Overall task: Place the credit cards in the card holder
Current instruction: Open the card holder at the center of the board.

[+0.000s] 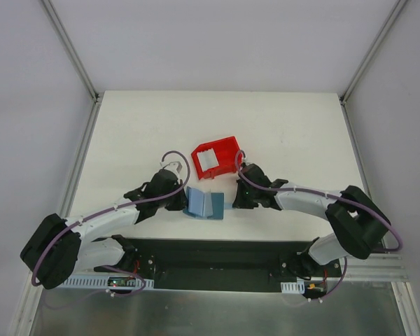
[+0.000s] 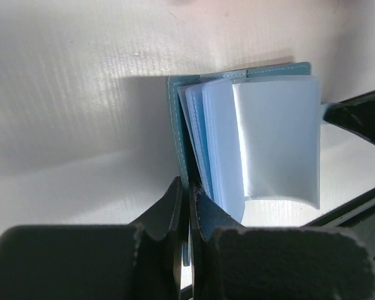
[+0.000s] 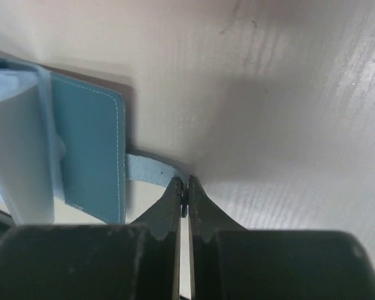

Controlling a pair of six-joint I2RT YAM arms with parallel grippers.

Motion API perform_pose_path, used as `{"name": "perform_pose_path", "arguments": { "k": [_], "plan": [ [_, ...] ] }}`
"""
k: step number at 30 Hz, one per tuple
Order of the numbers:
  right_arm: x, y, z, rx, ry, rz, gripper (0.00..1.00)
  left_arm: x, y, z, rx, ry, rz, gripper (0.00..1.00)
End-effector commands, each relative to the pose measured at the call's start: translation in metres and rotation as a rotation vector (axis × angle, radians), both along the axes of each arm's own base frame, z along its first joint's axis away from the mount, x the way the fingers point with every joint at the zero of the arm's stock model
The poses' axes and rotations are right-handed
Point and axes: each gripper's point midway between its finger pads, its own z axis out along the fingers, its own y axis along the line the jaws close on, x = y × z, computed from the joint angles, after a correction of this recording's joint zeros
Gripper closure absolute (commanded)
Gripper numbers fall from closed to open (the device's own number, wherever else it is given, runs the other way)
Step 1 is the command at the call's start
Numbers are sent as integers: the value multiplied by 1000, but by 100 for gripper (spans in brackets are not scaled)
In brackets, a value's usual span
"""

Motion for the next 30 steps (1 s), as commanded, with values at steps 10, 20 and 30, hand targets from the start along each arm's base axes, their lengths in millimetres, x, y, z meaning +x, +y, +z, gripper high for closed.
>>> {"name": "perform_pose_path", "arguments": {
  "k": [10, 20, 30],
  "plan": [
    [10, -12, -1, -62, -17, -39, 80, -13, 0, -10, -38, 35, 10, 100],
    [15, 12, 73, 105, -168, 11, 67, -10, -3, -4, -56, 27, 17, 100],
    [0, 84, 114, 218, -215, 220, 80, -8, -5, 6, -80, 2, 16, 100]
  ]
}}
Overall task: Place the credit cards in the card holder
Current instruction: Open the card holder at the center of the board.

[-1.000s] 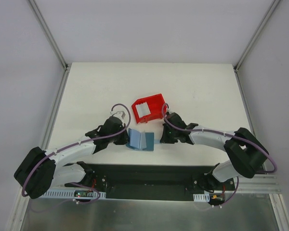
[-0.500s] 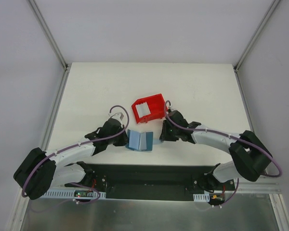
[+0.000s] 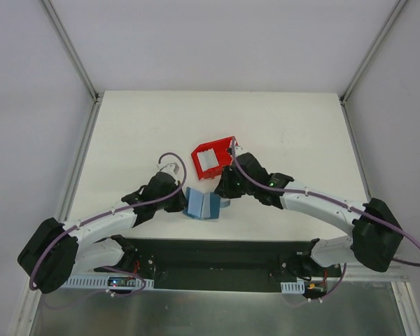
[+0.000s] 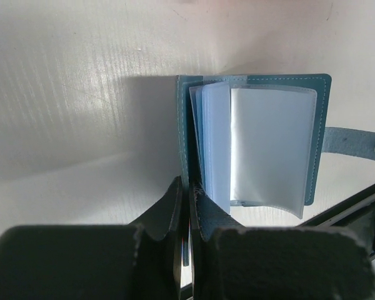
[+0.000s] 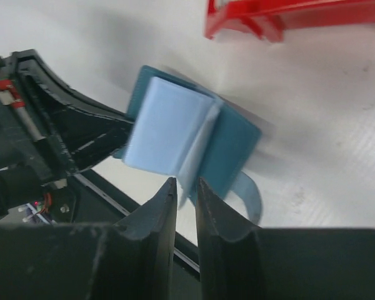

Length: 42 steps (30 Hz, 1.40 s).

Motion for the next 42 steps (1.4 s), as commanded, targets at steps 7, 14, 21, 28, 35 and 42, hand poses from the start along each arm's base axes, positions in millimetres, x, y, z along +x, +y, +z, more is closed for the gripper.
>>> {"name": "perform_pose_path", "arguments": {
  "k": [7, 14, 21, 28, 35, 42],
  "plan": [
    [-13, 75, -2, 47, 57, 198, 84, -4, -4, 7, -26, -3, -15, 100],
    [-12, 48, -60, -140, 159, 126, 89, -7, 0, -1, -9, 11, -6, 100],
    [-15, 10, -95, -224, 215, 60, 90, -11, 7, -12, 11, 17, 4, 100],
    [-13, 0, -113, -259, 254, 46, 91, -14, 7, -14, 7, 11, -24, 92],
    [-12, -6, -117, -272, 264, 34, 92, -17, 11, -13, 11, -23, -43, 79],
    [-12, -5, -118, -269, 270, 33, 92, -11, 11, -7, 15, -54, -39, 78]
  ]
}}
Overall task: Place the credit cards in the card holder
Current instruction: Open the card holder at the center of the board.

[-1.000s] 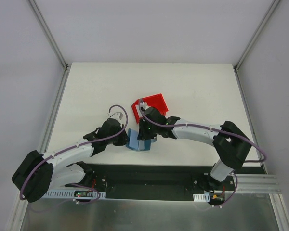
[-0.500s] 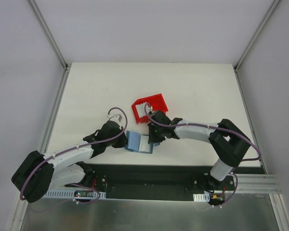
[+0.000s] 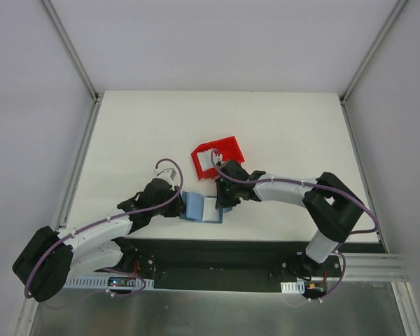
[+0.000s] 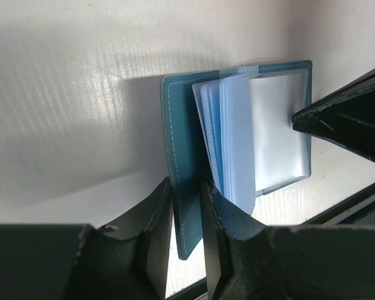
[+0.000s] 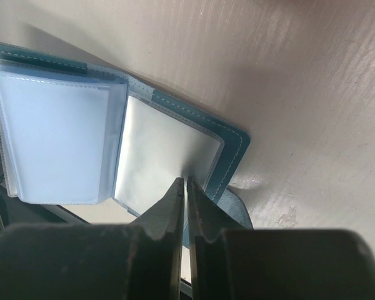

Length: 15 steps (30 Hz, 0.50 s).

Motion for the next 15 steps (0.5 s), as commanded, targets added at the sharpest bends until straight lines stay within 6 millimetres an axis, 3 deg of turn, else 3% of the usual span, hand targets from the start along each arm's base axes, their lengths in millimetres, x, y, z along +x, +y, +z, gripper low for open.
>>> {"name": "perform_pose_path", "arguments": {
  "k": [1, 4, 6, 7, 8, 9, 12, 15],
  "plan": [
    [-1, -15, -18, -73, 16, -22, 92, 2, -1, 4, 12, -29, -19, 79],
    [-1, -15, -18, -74, 19, -21, 92, 3, 0, 4, 15, -29, -15, 83],
    [-2, -16, -19, -76, 22, -20, 92, 4, 0, 6, 12, -39, -12, 72],
    [-1, -15, -18, -72, 22, -18, 92, 5, 0, 7, 13, -46, -12, 75],
    [-2, -15, -18, -74, 24, -14, 92, 6, 0, 8, 12, -51, -15, 86],
    [-2, -15, -18, -74, 24, -15, 92, 7, 0, 9, 13, -58, -13, 91],
    [-3, -15, -19, -75, 29, -12, 93, 9, 1, 10, 16, -62, 0, 84],
    [-3, -14, -18, -73, 30, -9, 92, 11, 2, 10, 25, -61, 1, 83]
  ]
}}
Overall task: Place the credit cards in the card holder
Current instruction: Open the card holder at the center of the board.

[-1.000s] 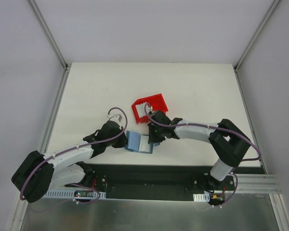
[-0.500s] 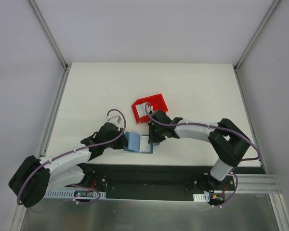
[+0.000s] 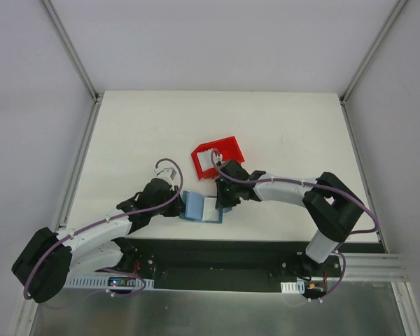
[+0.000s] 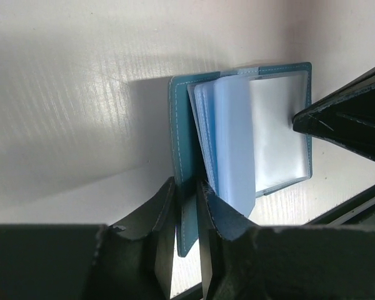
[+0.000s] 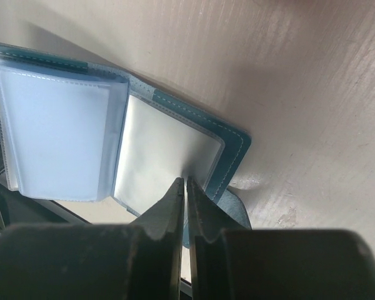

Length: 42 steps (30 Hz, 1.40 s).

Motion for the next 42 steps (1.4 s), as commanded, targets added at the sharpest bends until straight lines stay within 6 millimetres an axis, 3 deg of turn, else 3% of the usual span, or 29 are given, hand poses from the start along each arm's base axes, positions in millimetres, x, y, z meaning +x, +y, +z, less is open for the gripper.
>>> {"name": "perform_pose_path", "arguments": {
  "k": [1, 6, 12, 21, 30, 42],
  "plan": [
    [-3, -14, -17, -75, 25, -7, 92, 10, 2, 8, 14, -35, 17, 82],
    [-4, -14, -19, -76, 31, -6, 92, 15, 4, 11, -3, -36, 26, 76],
    [-5, -12, -18, -72, 37, 2, 92, 22, 8, 13, -43, -31, 31, 79],
    [-5, -11, -19, -73, 45, 10, 92, 17, -2, 5, -84, 14, -29, 80],
    [-6, -13, -20, -83, 44, 12, 93, 17, -2, 5, -103, 20, -28, 98],
    [11, -20, 2, -88, -77, -7, 93, -6, 16, -31, -74, 142, 71, 100]
  ]
}}
